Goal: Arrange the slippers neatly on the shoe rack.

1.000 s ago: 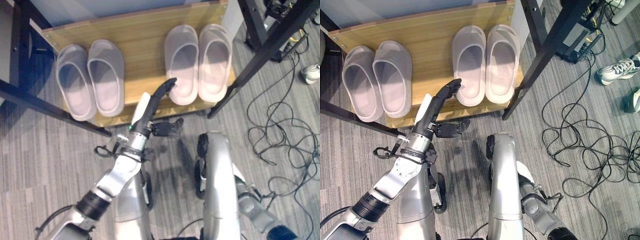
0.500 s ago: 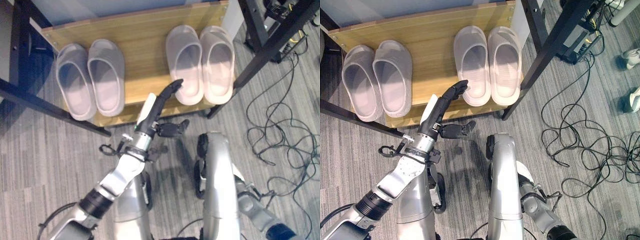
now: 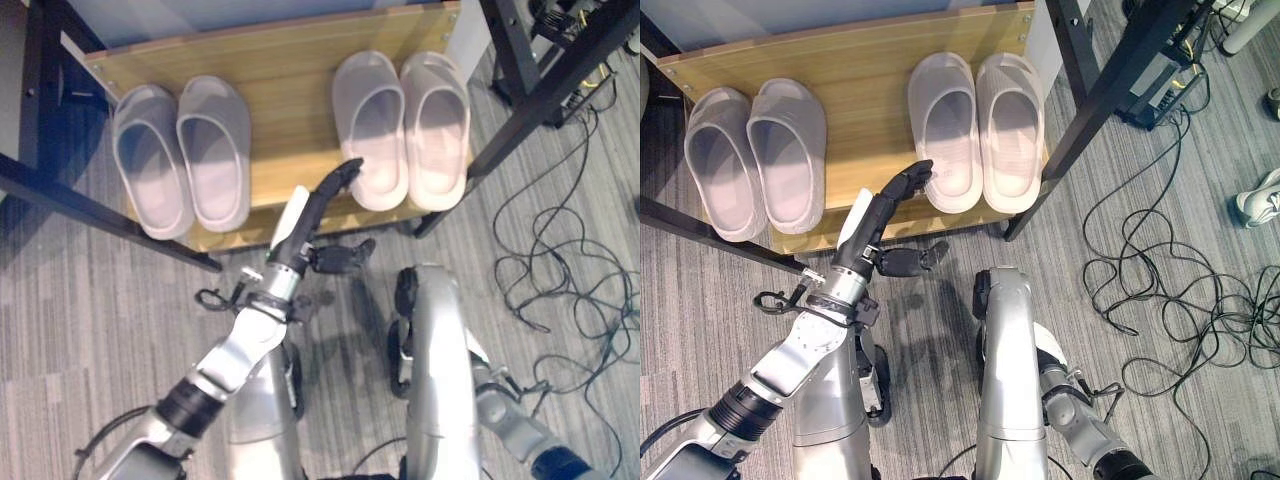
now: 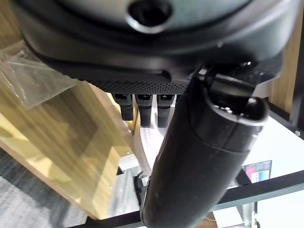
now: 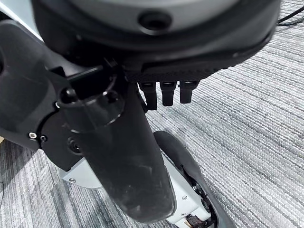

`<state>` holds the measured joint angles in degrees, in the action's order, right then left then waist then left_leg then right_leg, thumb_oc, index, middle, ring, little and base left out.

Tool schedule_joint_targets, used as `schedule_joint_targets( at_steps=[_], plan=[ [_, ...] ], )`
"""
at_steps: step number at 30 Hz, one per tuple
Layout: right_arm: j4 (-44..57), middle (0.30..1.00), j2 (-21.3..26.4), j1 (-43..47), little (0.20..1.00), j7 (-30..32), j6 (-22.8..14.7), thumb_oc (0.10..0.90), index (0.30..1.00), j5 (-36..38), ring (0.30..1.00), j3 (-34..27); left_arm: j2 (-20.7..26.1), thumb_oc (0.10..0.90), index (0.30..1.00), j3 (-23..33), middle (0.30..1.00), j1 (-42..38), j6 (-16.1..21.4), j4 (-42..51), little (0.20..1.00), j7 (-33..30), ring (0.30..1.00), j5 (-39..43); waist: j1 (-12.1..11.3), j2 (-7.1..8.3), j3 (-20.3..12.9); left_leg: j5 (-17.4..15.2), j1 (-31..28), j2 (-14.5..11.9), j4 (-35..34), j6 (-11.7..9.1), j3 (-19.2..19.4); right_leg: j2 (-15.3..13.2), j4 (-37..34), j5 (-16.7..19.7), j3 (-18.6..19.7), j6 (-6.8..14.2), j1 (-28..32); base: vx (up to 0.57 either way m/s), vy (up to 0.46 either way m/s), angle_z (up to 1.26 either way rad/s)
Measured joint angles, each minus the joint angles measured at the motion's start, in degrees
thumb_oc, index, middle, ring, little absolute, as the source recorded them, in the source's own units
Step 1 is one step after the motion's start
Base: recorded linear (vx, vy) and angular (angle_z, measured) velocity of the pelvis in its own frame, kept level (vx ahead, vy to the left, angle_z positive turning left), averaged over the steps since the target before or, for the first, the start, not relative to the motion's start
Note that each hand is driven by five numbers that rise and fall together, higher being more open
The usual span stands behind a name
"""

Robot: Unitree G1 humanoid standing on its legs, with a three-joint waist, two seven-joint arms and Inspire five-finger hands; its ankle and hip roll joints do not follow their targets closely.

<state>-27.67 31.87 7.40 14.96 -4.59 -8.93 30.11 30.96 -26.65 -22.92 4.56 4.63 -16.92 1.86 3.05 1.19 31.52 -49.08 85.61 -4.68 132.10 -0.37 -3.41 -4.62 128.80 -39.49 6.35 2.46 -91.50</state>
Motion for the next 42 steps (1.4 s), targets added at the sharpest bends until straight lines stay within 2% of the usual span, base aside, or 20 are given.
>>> schedule_joint_targets(
  at_steps=[3, 9, 12, 13, 14, 16, 18, 22, 23, 26, 28, 29, 30, 36, 37, 38, 39, 40, 41, 42],
  plan=[
    [0.02, 0.9, 0.0, 0.07, 0.9, 0.06, 0.2, 0.8, 0.9, -0.06, 0.9, -0.03, 0.09, 0.8, 0.9, 1.13, 0.9, 0.3, 0.23, 0.24, 0.9, 0.23, 0.9, 0.05, -0.17, 0.02, -0.01, 0.0, 0.03, 0.02, -0.27, 0.01, 0.1, -0.02, -0.12, -0.03, 0.13, -0.06, 0.01, -0.01, 0.027, 0.0],
    [0.05, 0.9, 0.01, -0.05, 0.9, 0.09, 1.2, 0.8, 0.9, -1.37, 0.9, -0.67, 0.68, 0.8, 0.9, 9.24, 0.9, 2.87, 1.13, 6.26, 0.9, 0.04, 0.9, 2.51, -0.69, 0.17, 0.02, 0.04, 0.33, 0.86, -1.26, -0.09, 0.09, -0.95, -0.54, -0.74, -0.03, -0.2, -0.01, 0.01, 0.042, 0.06],
    [-1.52, 0.9, -0.31, 1.27, 0.9, -0.08, 1.87, 0.8, 0.9, -2.29, 0.9, -1.64, 2.44, 0.8, 0.9, 11.93, 0.9, 3.11, 3.48, 7.81, 0.9, 1.45, 0.9, 6.45, -2.08, 0.12, -0.04, 1.09, 0.43, 0.83, -4.98, -0.3, 0.13, -1.4, -4.42, 0.13, -1.09, -0.89, 0.27, -0.07, 0.059, -0.01],
    [-6.38, 0.9, -0.93, 6.38, 0.9, -0.46, 2.52, 0.8, 0.9, -2.32, 0.9, -1.75, 3.12, 0.8, 0.9, 13.03, 0.9, 1.11, 3.44, 6.96, 0.9, 3.05, 0.9, 7.34, -3.23, 0.08, -0.07, 4.56, -0.15, 1.05, -12.56, -0.16, -0.2, -2.75, -12.12, 2.11, -3.24, -1.54, 2.43, -0.09, 0.118, 0.19],
    [-7.14, 0.9, -0.81, 8.26, 0.9, -0.45, 2.75, 0.8, 0.9, -2.87, 0.9, -2.57, 3.77, 0.8, 0.9, 13.42, 0.9, 0.6, 3.93, 7.3, 0.9, 3.77, 0.9, 8.51, -3.82, 0.02, -0.06, 6.64, -0.95, 1.85, -16.81, -0.5, -0.55, -3.4, -16.32, 3.07, -4.3, -1.56, 4.38, -0.05, 0.098, 0.25],
    [-9.12, 0.9, -1.03, 8.95, 0.9, -0.53, 3.09, 0.8, 0.9, -3.48, 0.9, -4.73, 4.36, 0.8, 0.9, 13.27, 0.9, 0.4, 4.2, 7.81, 0.9, 4.45, 0.9, 9.36, -5.28, 0.05, -0.08, 8.8, -3.92, 1.91, -23.67, -0.93, -1.09, -4.34, -23.19, 4.45, -6.4, -1.75, 8.49, -0.01, 0.043, 0.2],
    [-8.82, 0.9, -0.76, 8.73, 0.9, -0.51, 3.05, 0.8, 0.9, -3.7, 0.9, -5.98, 6.22, 0.8, 0.9, 13.13, 0.9, 2.59, 4.22, 8.65, 0.9, 5.58, 0.9, 11.38, -6.2, 0.06, -0.11, 9.48, -9.25, 1.79, -29.18, -0.9, -1.47, -4.68, -29.06, 4.85, -8.02, -1.95, 14.61, -0.04, 0.044, 0.1],
    [-8.94, 0.9, -0.7, 8.55, 0.9, -0.19, 2.9, 0.8, 0.9, -4.37, 0.9, -7.56, 8.31, 0.8, 0.9, 12.32, 0.9, 3.67, 4.33, 11.26, 0.9, 8.4, 0.9, 11.43, -6.38, 0.16, -0.37, 11.49, -15.78, 1.8, -36.98, -0.16, -1.22, -5.29, -36.81, 6.09, -9.42, -2.09, 22.09, -0.08, -0.052, 0.11],
    [-9.09, 0.9, -0.8, 8.56, 0.9, -0.2, 2.89, 0.8, 0.9, -4.36, 0.9, -7.77, 9.04, 0.8, 0.9, 12.14, 0.9, 3.66, 4.71, 13.14, 0.9, 10.36, 0.9, 11.43, -6.31, 0.36, -0.57, 13.89, -17.01, 1.85, -41.98, -0.1, -1.3, -5.44, -41.87, 8.18, -10.47, -2.08, 23.81, -0.04, -0.03, 0.11],
    [-10.12, 0.9, -2.24, 8.91, 0.9, -0.43, 2.93, 0.8, 0.9, -4.39, 0.9, -7.78, 9.0, 0.8, 0.9, 11.89, 0.9, 4.77, 4.56, 12.75, 0.9, 11.82, 0.9, 11.47, -5.82, 0.68, -1.19, 16.06, -18.98, 1.89, -46.69, -0.63, -1.59, -5.44, -46.57, 10.09, -11.5, -2.17, 26.13, -0.02, 0.005, 0.07],
    [-11.56, 0.9, -3.96, 8.82, 0.9, -0.7, 3.0, 0.8, 0.9, -4.4, 0.9, -7.54, 8.78, 0.8, 0.9, 11.0, 0.9, 8.11, 4.28, 12.05, 0.9, 13.04, 0.9, 11.46, -5.05, 1.26, -2.4, 17.85, -22.8, 1.7, -51.53, -0.87, -1.48, -5.14, -51.31, 11.91, -12.1, -2.3, 29.91, 0.0, 0.0, 0.0],
    [-11.52, 0.9, -4.19, 8.66, 0.9, -0.58, 2.99, 0.8, 0.9, -4.44, 0.9, -7.2, 8.67, 0.8, 0.9, 10.64, 0.9, 9.18, 4.29, 11.79, 0.9, 13.23, 0.9, 11.46, -4.8, 1.4, -3.76, 18.08, -22.92, 1.69, -52.35, -0.89, -1.43, -5.1, -52.08, 12.03, -12.09, -2.13, 30.07, 0.0, 0.0, 0.0],
    [-11.97, 0.9, -4.64, 6.79, 0.9, -0.52, 2.9, 0.8, 0.9, -4.56, 0.9, -6.58, 8.81, 0.8, 0.9, 9.59, 0.9, 11.62, 4.26, 11.67, 0.9, 14.34, 0.9, 11.65, -4.7, 1.93, -7.02, 18.68, -23.26, 1.64, -54.25, -0.72, -1.08, -5.07, -53.77, 12.59, -12.18, -2.35, 30.2, 0.0, 0.0, 0.0],
    [-14.35, 0.9, -6.2, 5.37, 0.9, -0.71, 2.55, 0.8, 0.9, -4.63, 0.9, -6.22, 8.65, 0.8, 0.9, 7.54, 0.9, 15.96, 4.19, 10.4, 0.9, 17.58, 0.9, 13.47, -4.56, 2.22, -10.69, 19.71, -27.06, 1.49, -57.39, -0.69, -1.26, -4.9, -57.33, 13.18, -13.09, -2.65, 34.54, 0.02, -0.004, 0.01],
    [-15.13, 0.9, -6.6, 5.11, 0.9, -0.68, 2.55, 0.8, 0.9, -4.63, 0.9, -6.16, 8.69, 0.8, 0.9, 6.72, 0.9, 16.56, 4.09, 8.95, 0.9, 17.59, 0.9, 13.47, -4.57, 2.39, -11.53, 20.31, -27.74, 1.66, -58.54, -0.72, -1.26, -4.9, -58.42, 13.72, -13.15, -2.64, 35.22, 0.11, -0.026, 0.05],
    [-15.45, 0.9, -6.77, 4.76, 0.9, -0.97, 2.51, 0.8, 0.9, -4.24, 0.9, -6.41, 8.83, 0.8, 0.9, 6.49, 0.9, 17.38, 4.51, 7.83, 0.9, 17.73, 0.9, 12.86, -4.7, 2.12, -11.48, 19.89, -28.59, 1.64, -59.26, 0.17, -1.06, -4.97, -59.2, 13.54, -13.55, -2.77, 36.39, 0.14, -0.021, 0.13],
    [-17.22, 0.9, -9.0, 4.9, 0.9, -1.69, 3.28, 0.8, 0.9, -4.06, 0.9, -8.13, 8.43, 0.8, 0.9, 5.09, 0.9, 17.14, 4.54, 2.15, 0.9, 18.63, 0.9, 11.15, -4.4, 1.88, -10.45, 21.46, -33.38, 1.68, -62.44, -1.1, -1.26, -5.08, -62.48, 14.81, -14.32, -1.85, 41.58, 0.04, -0.004, 0.12],
    [-18.6, 0.9, -11.25, 0.87, 0.9, -1.68, 2.45, 0.8, 0.9, -1.74, 0.9, -10.31, 7.14, 0.8, 0.9, 3.42, 0.9, 20.45, 3.23, -6.36, 0.9, 18.72, 0.9, 9.79, -3.45, 2.48, -13.84, 23.15, -39.21, 1.67, -69.33, -0.86, -0.55, -4.95, -69.12, 16.39, -14.35, -1.84, 46.93, 0.12, -0.031, 0.1],
    [-17.18, 0.9, -11.3, -2.41, 0.9, -2.49, -0.37, 0.8, 0.9, 0.5, 0.9, -11.04, 6.98, 0.8, 0.9, 3.27, 0.9, 24.17, 3.11, -11.14, 0.9, 19.08, 0.9, 5.2, -3.13, 2.51, -15.0, 26.08, -44.34, 1.75, -76.56, -0.45, 0.15, -4.82, -76.27, 19.49, -14.84, -1.22, 52.01, 0.09, -0.037, 0.01],
    [-16.97, 0.9, -11.32, -3.04, 0.9, -2.65, -0.76, 0.8, 0.9, 0.74, 0.9, -10.6, 6.48, 0.8, 0.9, 3.35, 0.9, 25.37, 2.77, -12.56, 0.9, 19.1, 0.9, 3.41, -3.16, 2.53, -15.51, 27.28, -46.03, 1.92, -79.6, -0.36, 0.38, -4.79, -79.07, 20.55, -15.08, -1.03, 53.73, 0.17, -0.076, 0.04]
  ],
)
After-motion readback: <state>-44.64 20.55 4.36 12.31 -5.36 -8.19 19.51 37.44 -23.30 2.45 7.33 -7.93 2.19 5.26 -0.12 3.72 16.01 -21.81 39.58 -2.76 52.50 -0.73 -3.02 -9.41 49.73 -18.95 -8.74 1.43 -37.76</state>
